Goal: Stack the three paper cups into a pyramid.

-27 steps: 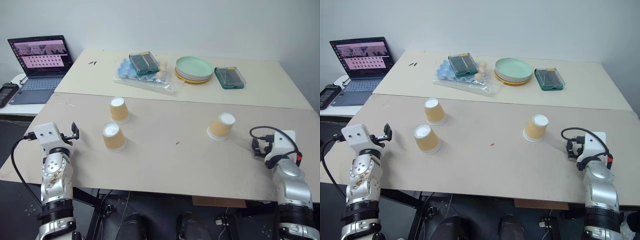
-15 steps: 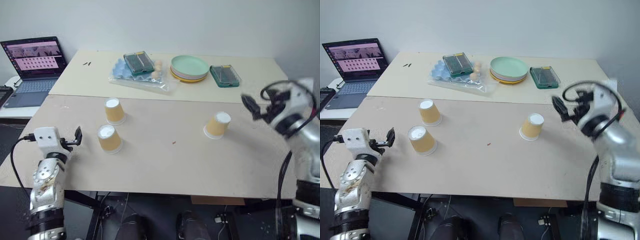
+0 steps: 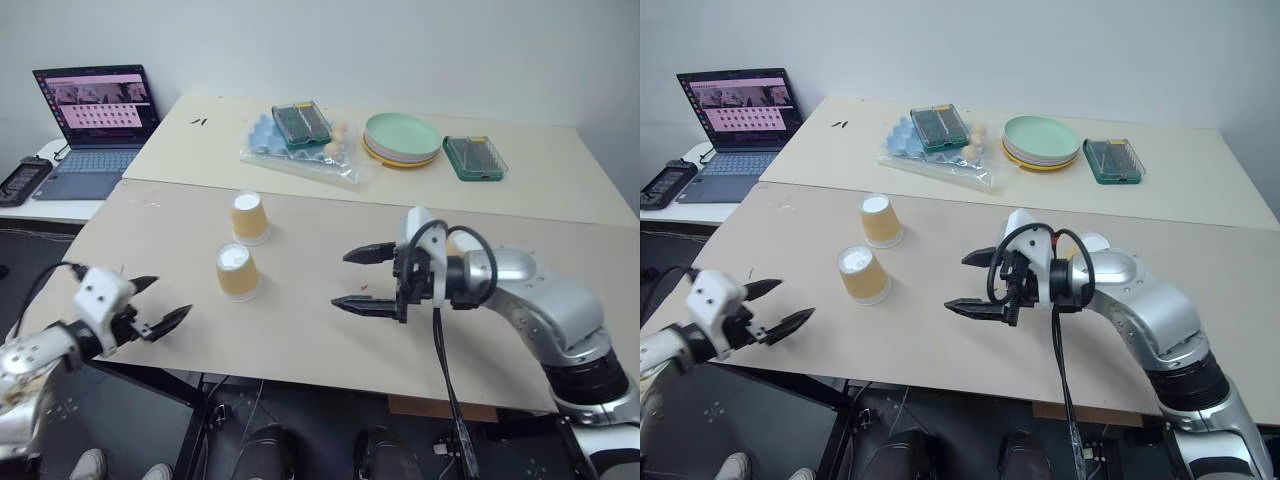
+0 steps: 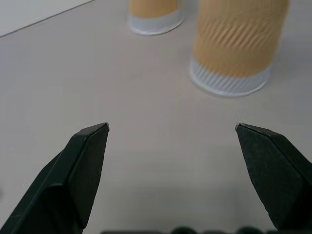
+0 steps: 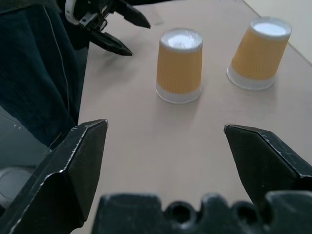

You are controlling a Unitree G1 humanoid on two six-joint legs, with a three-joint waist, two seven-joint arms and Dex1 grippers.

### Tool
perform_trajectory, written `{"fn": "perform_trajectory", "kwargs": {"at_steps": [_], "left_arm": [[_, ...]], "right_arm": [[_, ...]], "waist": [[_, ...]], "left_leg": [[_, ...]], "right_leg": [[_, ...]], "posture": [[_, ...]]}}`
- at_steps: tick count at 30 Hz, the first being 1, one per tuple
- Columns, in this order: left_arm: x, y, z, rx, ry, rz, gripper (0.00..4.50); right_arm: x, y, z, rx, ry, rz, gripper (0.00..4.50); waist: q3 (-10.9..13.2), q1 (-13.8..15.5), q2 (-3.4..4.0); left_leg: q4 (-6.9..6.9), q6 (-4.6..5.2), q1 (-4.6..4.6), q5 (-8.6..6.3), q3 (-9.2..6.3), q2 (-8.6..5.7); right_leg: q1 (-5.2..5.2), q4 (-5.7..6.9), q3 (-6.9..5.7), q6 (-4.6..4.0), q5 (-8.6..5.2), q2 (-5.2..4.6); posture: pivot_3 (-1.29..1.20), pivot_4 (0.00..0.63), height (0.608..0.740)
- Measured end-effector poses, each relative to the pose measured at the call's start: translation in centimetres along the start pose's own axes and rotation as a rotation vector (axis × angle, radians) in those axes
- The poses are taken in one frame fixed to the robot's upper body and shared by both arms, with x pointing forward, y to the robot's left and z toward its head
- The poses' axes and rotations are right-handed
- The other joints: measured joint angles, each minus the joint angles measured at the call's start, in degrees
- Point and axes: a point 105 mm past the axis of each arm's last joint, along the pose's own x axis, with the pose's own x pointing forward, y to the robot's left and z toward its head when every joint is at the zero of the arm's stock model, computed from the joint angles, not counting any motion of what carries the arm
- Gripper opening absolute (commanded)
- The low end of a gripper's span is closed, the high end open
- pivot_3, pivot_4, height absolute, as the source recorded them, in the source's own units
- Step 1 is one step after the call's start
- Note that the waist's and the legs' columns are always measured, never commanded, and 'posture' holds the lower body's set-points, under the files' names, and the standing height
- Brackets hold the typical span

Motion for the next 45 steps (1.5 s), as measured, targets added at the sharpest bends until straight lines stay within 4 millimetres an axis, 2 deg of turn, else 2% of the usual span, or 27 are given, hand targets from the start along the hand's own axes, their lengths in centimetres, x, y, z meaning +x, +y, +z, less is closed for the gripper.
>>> {"fn": "perform_trajectory", "kwargs": {"at_steps": [4,8,11,13,20,21,23,24,29,34,37,39,40,43,45], "left_arm": [[2.3,-0.7,1.2,0.038,-0.046,-0.080,4.44],[4.7,-1.4,1.9,0.039,-0.081,-0.148,4.44],[5.4,-1.3,2.1,0.042,-0.083,-0.167,4.44],[6.4,-1.2,3.2,0.041,-0.122,-0.180,4.44],[7.2,-1.2,4.3,0.030,-0.162,-0.197,4.44],[7.2,-1.3,4.3,0.027,-0.166,-0.203,3.93],[7.3,-1.4,4.4,0.028,-0.165,-0.211,3.53],[7.4,-1.4,4.4,0.028,-0.166,-0.215,3.09],[8.2,-1.4,4.8,0.012,-0.166,-0.225,3.09],[9.7,-2.3,6.4,0.011,-0.208,-0.266,3.09],[11.8,-4.5,8.2,0.003,-0.273,-0.338,3.09],[13.5,-7.2,10.1,-0.001,-0.334,-0.423,3.09],[14.5,-9.7,11.0,0.002,-0.363,-0.504,3.09],[15.5,-13.3,11.2,0.015,-0.358,-0.624,3.09],[16.1,-14.3,10.9,0.025,-0.345,-0.654,3.09]], "right_arm": [[0.0,-0.2,-0.5,0.002,0.005,-0.029,4.50],[-0.2,-0.3,-1.8,0.038,0.023,-0.075,4.50],[-0.5,-0.5,-1.9,0.040,0.019,-0.104,4.50],[-0.8,-0.5,-1.9,0.034,0.019,-0.128,4.50],[-1.0,-0.6,-2.2,0.035,0.028,-0.163,4.50],[-1.0,-0.7,-2.3,0.034,0.029,-0.167,4.50],[-1.0,-0.8,-2.3,0.032,0.031,-0.176,4.50],[-1.0,-0.8,-2.3,0.031,0.032,-0.183,4.50],[-1.2,-1.1,-2.3,0.032,0.034,-0.200,4.50],[-1.5,-1.4,-2.1,0.028,0.034,-0.227,4.50],[-1.7,-1.7,-2.0,0.024,0.032,-0.248,4.50],[-1.7,-2.0,-1.7,0.012,0.028,-0.261,4.50],[-1.7,-2.1,-1.4,0.003,0.022,-0.268,4.50],[-1.8,-2.4,-1.1,-0.011,0.021,-0.283,4.50],[-1.8,-2.5,-1.3,-0.004,0.030,-0.291,4.50]], "waist": [[0.0,-0.4,0.00],[0.0,-0.8,-0.01],[0.0,-1.0,-0.01],[0.0,-0.8,-0.02],[0.0,-0.8,-0.02],[0.0,-0.9,-0.02],[0.0,-0.9,-0.02],[0.0,-0.9,-0.02],[0.0,-0.7,-0.02],[0.0,-0.4,-0.03],[0.0,0.0,-0.05],[0.0,0.3,-0.05],[0.0,0.3,-0.06],[0.0,-0.6,-0.06],[0.0,-0.9,-0.05]], "left_leg": [[0.00,-0.01,0.02,0.02,0.06,0.07],[-0.02,-0.02,0.02,0.03,0.09,0.10],[-0.01,-0.02,0.03,0.03,0.09,0.10],[0.03,-0.02,0.03,0.03,0.07,0.10],[0.05,-0.02,0.03,0.03,0.05,0.10],[0.05,-0.02,0.03,0.03,0.05,0.10],[0.06,-0.02,0.03,0.03,0.06,0.10],[0.07,-0.02,0.03,0.03,0.05,0.10],[0.13,-0.01,0.03,0.03,0.03,0.09],[0.17,-0.01,0.02,0.03,0.02,0.08],[0.23,0.00,0.01,0.04,-0.01,0.05],[0.30,0.04,0.00,0.03,-0.04,0.01],[0.33,0.06,-0.02,0.01,-0.03,0.00],[0.30,0.06,-0.02,0.01,0.01,0.05],[0.27,0.01,0.02,0.04,0.01,0.09]], "right_leg": [[0.00,-0.03,0.04,0.01,-0.01,0.22],[0.01,-0.06,0.08,0.04,-0.02,0.33],[0.01,-0.07,0.09,0.06,-0.04,0.33],[0.05,-0.07,0.10,0.07,-0.04,0.33],[0.06,-0.06,0.10,0.08,-0.05,0.34],[0.06,-0.06,0.11,0.08,-0.05,0.34],[0.06,-0.06,0.11,0.08,-0.05,0.34],[0.06,-0.05,0.11,0.08,-0.05,0.34],[0.10,-0.04,0.10,0.08,-0.05,0.34],[0.12,-0.02,0.08,0.08,-0.05,0.34],[0.15,-0.01,0.06,0.08,-0.05,0.34],[0.22,-0.03,0.04,0.10,-0.04,0.34],[0.22,-0.03,0.06,0.13,-0.02,0.35],[0.15,-0.01,0.12,0.13,-0.02,0.45],[0.13,-0.01,0.11,0.13,-0.03,0.48]], "posture": [[0.00,0.150,0.706],[0.00,0.150,0.706],[0.00,0.150,0.706],[0.00,0.150,0.706],[0.00,0.150,0.706],[0.00,0.150,0.706],[0.00,0.150,0.706],[0.00,0.150,0.706],[0.00,0.150,0.706],[0.00,0.150,0.706],[0.00,0.150,0.706],[0.00,0.150,0.706],[0.00,0.150,0.706],[0.00,0.150,0.706],[0.00,0.150,0.706]]}}
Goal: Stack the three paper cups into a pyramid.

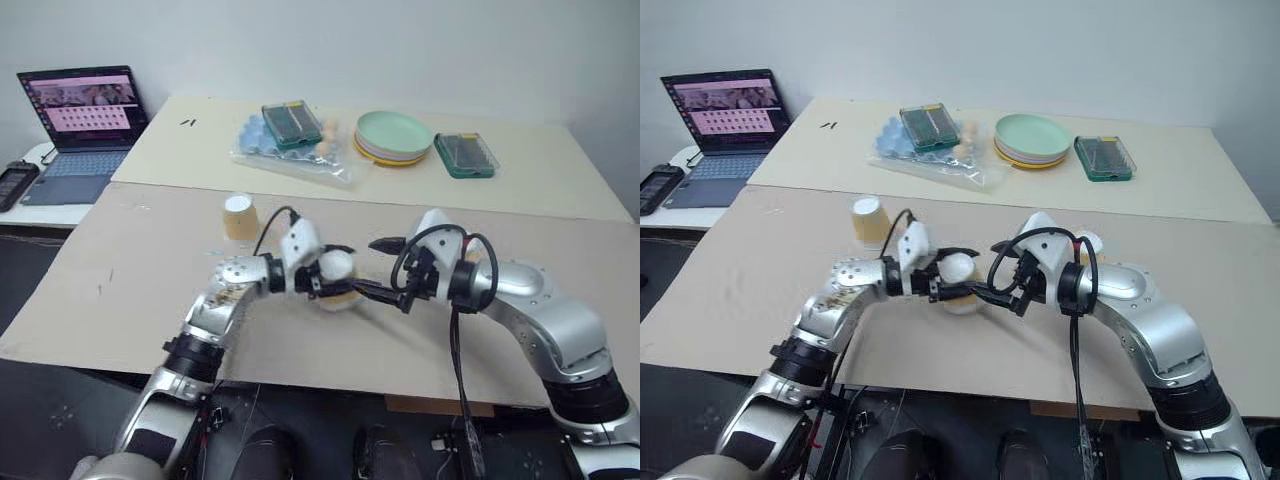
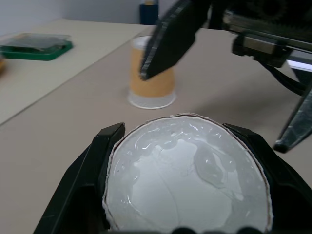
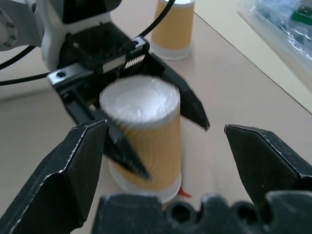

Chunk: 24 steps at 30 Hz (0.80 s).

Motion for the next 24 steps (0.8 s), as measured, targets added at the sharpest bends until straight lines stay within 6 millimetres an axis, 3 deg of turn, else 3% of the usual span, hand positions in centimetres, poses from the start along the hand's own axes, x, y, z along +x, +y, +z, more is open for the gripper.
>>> {"fn": "perform_trajectory", "kwargs": {"at_steps": [5,7,10,15,17,21,24], "left_arm": [[0.7,-0.6,-0.8,0.044,0.025,-0.040,3.09],[0.8,-0.6,-0.7,0.050,0.019,-0.045,3.77],[0.5,-0.2,-0.9,0.044,0.026,-0.035,4.44],[-0.7,0.8,-0.2,0.057,0.034,0.008,4.44],[-1.2,1.0,0.9,0.068,0.018,0.018,4.44],[-4.2,1.0,3.4,0.061,-0.003,0.074,4.44],[-6.8,1.0,4.6,0.014,-0.019,0.159,4.44]], "right_arm": [[-0.1,-0.1,0.0,0.003,0.004,-0.018,4.50],[-0.2,-0.1,0.1,0.002,0.005,-0.024,4.50],[-0.4,-0.3,0.1,0.004,0.002,-0.041,4.50],[-0.5,-0.3,-0.2,0.015,0.005,-0.046,4.50],[-0.4,-0.4,-0.2,0.024,0.000,-0.044,4.50],[-0.4,-1.5,0.2,0.026,-0.015,-0.070,4.50],[-0.7,-2.6,-0.8,0.054,0.012,-0.102,4.50]], "waist": [[0.0,0.1,0.00],[0.0,0.2,0.00],[0.0,0.3,0.00],[0.0,0.3,0.00],[0.0,0.3,0.00],[0.0,-0.1,0.01],[0.0,-0.2,0.02]], "left_leg": [[0.02,-0.02,0.03,0.02,-0.03,0.01],[0.04,-0.01,0.03,0.01,-0.04,0.01],[0.03,-0.01,0.02,0.01,-0.05,0.01],[0.03,0.01,0.01,0.00,-0.05,0.00],[0.03,0.00,0.00,0.00,-0.05,0.01],[0.01,0.00,0.02,0.00,-0.06,0.05],[0.01,0.00,0.02,0.00,-0.07,0.04]], "right_leg": [[0.06,0.01,0.01,-0.01,0.01,-0.05],[0.06,0.01,0.02,-0.01,0.01,-0.06],[0.04,0.01,0.01,-0.01,0.01,-0.06],[0.04,0.00,0.01,-0.01,0.01,-0.06],[0.03,0.00,0.01,-0.01,0.01,-0.06],[0.02,0.01,0.05,-0.01,0.01,-0.05],[0.03,0.01,0.06,-0.01,0.01,-0.06]], "posture": [[0.00,0.150,0.706],[0.00,0.150,0.706],[0.00,0.150,0.706],[0.00,0.150,0.706],[0.00,0.150,0.706],[0.00,0.150,0.706],[0.00,0.150,0.706]]}}
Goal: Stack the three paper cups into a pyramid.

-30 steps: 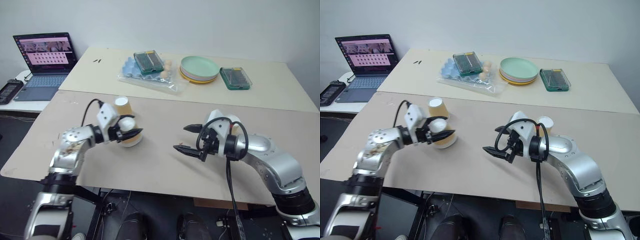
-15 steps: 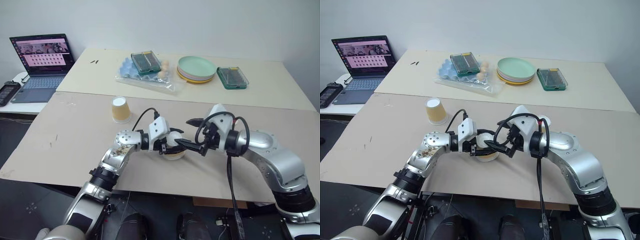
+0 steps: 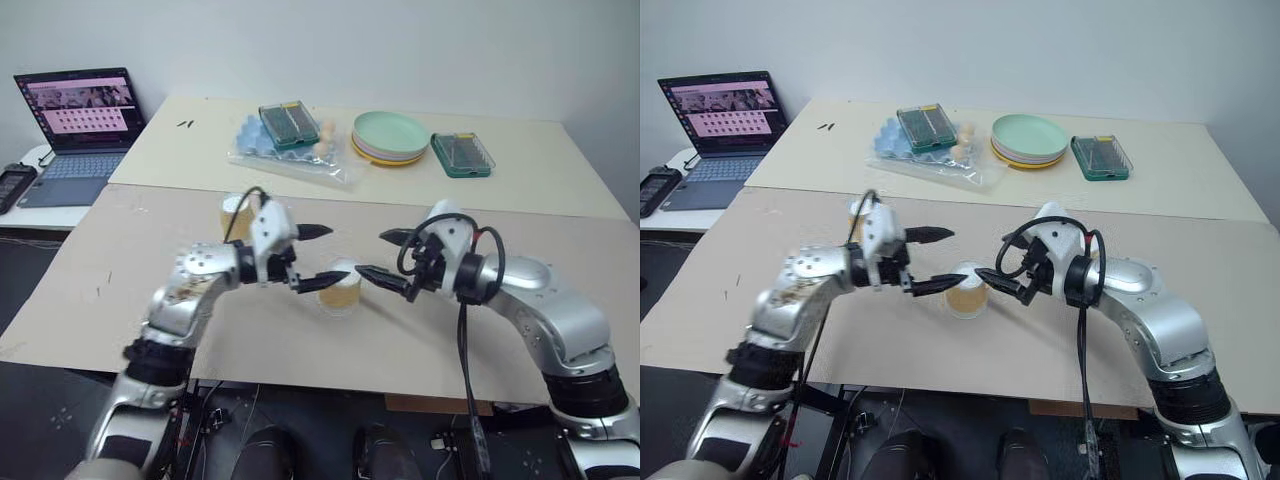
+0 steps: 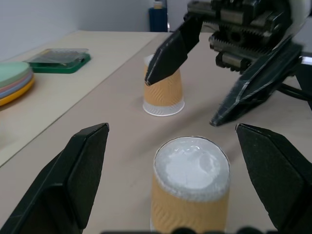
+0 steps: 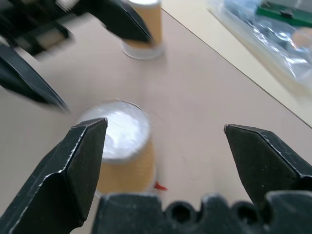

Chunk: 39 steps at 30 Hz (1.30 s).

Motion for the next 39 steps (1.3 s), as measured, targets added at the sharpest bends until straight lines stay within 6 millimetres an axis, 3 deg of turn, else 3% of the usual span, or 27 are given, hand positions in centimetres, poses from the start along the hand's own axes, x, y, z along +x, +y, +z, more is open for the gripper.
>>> {"fn": "perform_trajectory", "kwargs": {"at_steps": [3,6,9,11,13,15,18,25,30,39], "left_arm": [[-2.0,0.9,0.7,-0.059,-0.016,0.124,4.44],[-5.4,4.6,0.4,-0.095,-0.006,0.448,4.44],[-10.3,7.9,-3.3,-0.087,0.133,0.796,4.44],[-13.0,8.7,-6.6,-0.133,0.227,0.945,4.44],[-13.8,8.9,-8.6,-0.151,0.272,0.994,4.44],[-13.5,9.2,-9.5,-0.151,0.285,0.996,4.44],[-11.3,9.9,-10.3,-0.165,0.256,0.943,4.44],[-6.7,11.1,-9.8,-0.151,0.200,0.772,4.44],[-5.4,12.4,-9.8,-0.144,0.196,0.731,4.44],[-2.8,14.7,-6.8,-0.085,0.128,0.701,4.44]], "right_arm": [[-0.2,-0.5,-0.4,0.002,0.015,-0.013,4.50],[-0.4,-0.7,-0.2,-0.011,0.009,-0.011,4.50],[-0.7,-0.9,-0.2,-0.012,0.007,-0.017,4.50],[-0.8,-0.9,-0.3,-0.008,0.010,-0.016,4.50],[-0.9,-0.8,-0.3,-0.008,0.009,-0.010,4.50],[-0.9,-0.6,-0.2,-0.015,0.005,-0.004,4.50],[-1.3,-0.2,-0.3,-0.010,0.002,0.003,4.50],[-2.1,-0.3,-0.7,0.004,0.012,-0.032,4.50],[-2.6,-0.4,-0.6,0.005,0.009,-0.056,4.50],[-2.6,-0.3,-0.6,0.007,0.008,-0.068,4.50]], "waist": [[0.0,0.3,0.00],[0.0,0.4,0.00],[0.0,0.1,0.01],[0.0,0.2,-0.02],[0.0,0.7,-0.05],[0.0,1.4,-0.06],[0.0,2.0,-0.09],[0.0,0.9,-0.10],[0.1,0.7,-0.12],[0.1,0.9,-0.13]], "left_leg": [[0.01,0.00,0.00,0.00,-0.03,-0.01],[0.00,0.00,0.06,0.00,-0.04,-0.01],[-0.06,0.00,0.12,0.00,0.02,-0.03],[-0.06,0.00,0.05,0.00,0.01,-0.03],[-0.05,-0.01,0.01,0.00,0.00,-0.04],[-0.03,-0.01,0.01,0.00,-0.02,-0.06],[0.02,-0.01,-0.01,0.00,-0.02,-0.07],[-0.01,-0.01,-0.02,0.00,0.02,-0.07],[-0.01,-0.01,-0.01,0.00,0.03,-0.07],[-0.01,0.00,-0.12,-0.01,0.01,-0.12]], "right_leg": [[0.03,0.00,-0.01,0.00,0.00,-0.01],[0.07,0.01,0.00,0.00,0.00,-0.01],[0.08,0.01,0.03,0.00,0.00,-0.01],[0.03,0.00,-0.01,0.00,0.00,-0.01],[0.02,-0.01,-0.06,0.00,0.00,-0.03],[0.05,-0.02,-0.11,0.00,0.00,-0.08],[0.07,-0.02,-0.14,0.00,0.00,-0.09],[0.02,0.01,-0.12,0.00,0.00,-0.02],[0.02,0.00,-0.11,0.00,0.00,-0.01],[-0.01,0.02,-0.15,0.01,0.00,-0.02]], "posture": [[0.00,0.150,0.706],[0.00,0.150,0.706],[0.00,0.150,0.706],[0.00,0.150,0.706],[0.00,0.150,0.706],[0.00,0.150,0.706],[0.00,0.150,0.706],[0.00,0.150,0.706],[0.00,0.150,0.706],[0.00,0.150,0.706]]}}
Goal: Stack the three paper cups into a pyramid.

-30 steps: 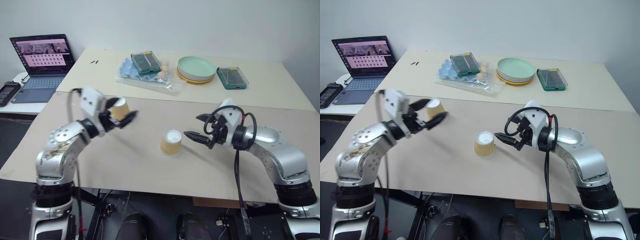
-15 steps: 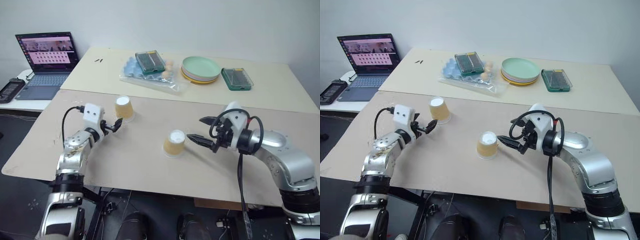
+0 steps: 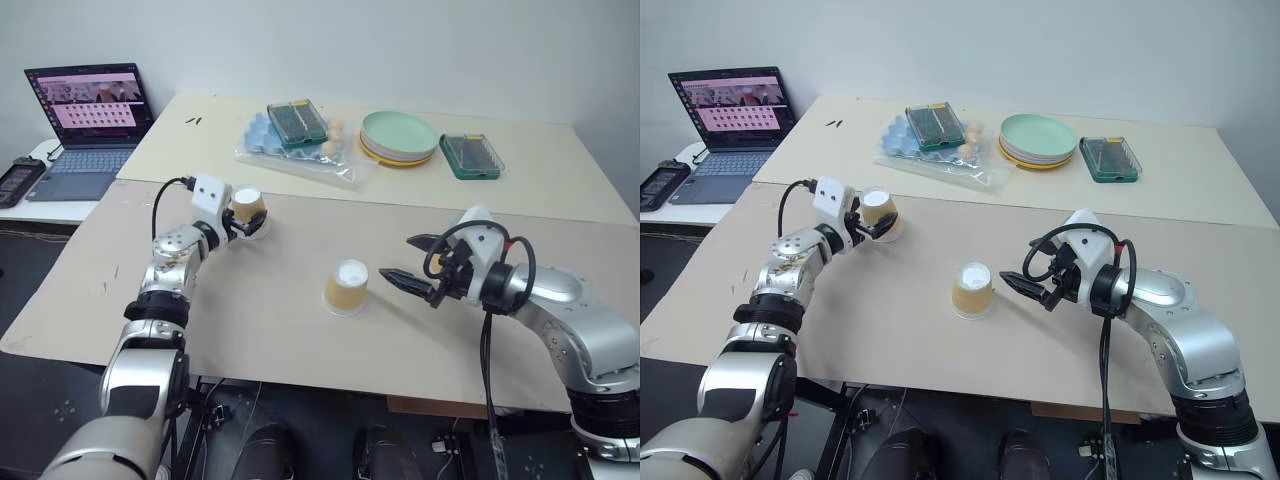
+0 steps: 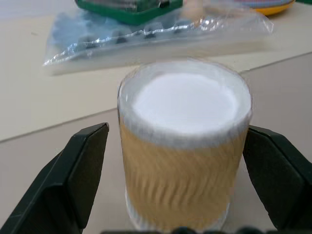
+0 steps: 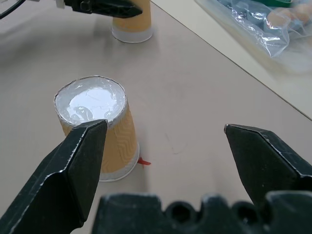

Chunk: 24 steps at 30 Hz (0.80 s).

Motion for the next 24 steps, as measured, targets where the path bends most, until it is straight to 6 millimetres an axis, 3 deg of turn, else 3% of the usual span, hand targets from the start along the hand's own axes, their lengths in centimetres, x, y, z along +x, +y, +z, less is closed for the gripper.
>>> {"fn": "perform_trajectory", "kwargs": {"at_steps": [6,9,12,21,24], "left_arm": [[1.1,-1.4,0.2,-0.032,-0.007,-0.047,4.44],[1.1,-1.4,-0.1,-0.042,-0.001,-0.046,3.71],[1.0,-1.3,-0.1,-0.047,-0.001,-0.040,2.66],[0.9,-0.8,0.5,-0.032,-0.013,-0.037,2.60],[-0.3,-2.2,3.7,0.011,-0.146,-0.178,2.60]], "right_arm": [[0.0,-0.1,0.0,0.000,0.001,-0.007,4.50],[0.0,-0.1,0.0,0.000,0.001,-0.008,4.50],[0.0,-0.1,0.0,0.000,0.001,-0.009,4.50],[0.1,0.0,0.0,0.000,0.000,-0.007,4.50],[0.3,-0.1,0.1,-0.004,-0.002,-0.005,4.50]], "waist": [[0.0,-0.1,-0.01],[0.0,-0.2,-0.01],[0.0,-0.2,-0.01],[0.0,-0.2,-0.02],[0.0,-0.2,-0.02]], "left_leg": [[0.00,0.00,-0.02,0.00,0.00,-0.01],[0.00,0.00,-0.02,0.00,0.00,-0.01],[0.00,0.00,-0.02,0.00,-0.01,0.00],[0.01,0.00,-0.04,0.00,-0.01,-0.01],[0.04,0.00,-0.22,0.00,-0.03,0.01]], "right_leg": [[-0.03,0.00,0.00,0.02,-0.01,0.00],[-0.03,0.00,0.01,0.02,-0.01,0.00],[-0.03,0.00,0.01,0.02,-0.01,0.00],[-0.04,0.02,0.00,0.02,-0.01,0.00],[-0.21,0.17,-0.03,0.02,-0.01,0.00]], "posture": [[0.00,0.150,0.706],[0.00,0.150,0.706],[0.00,0.150,0.706],[0.00,0.150,0.706],[0.00,0.150,0.706]]}}
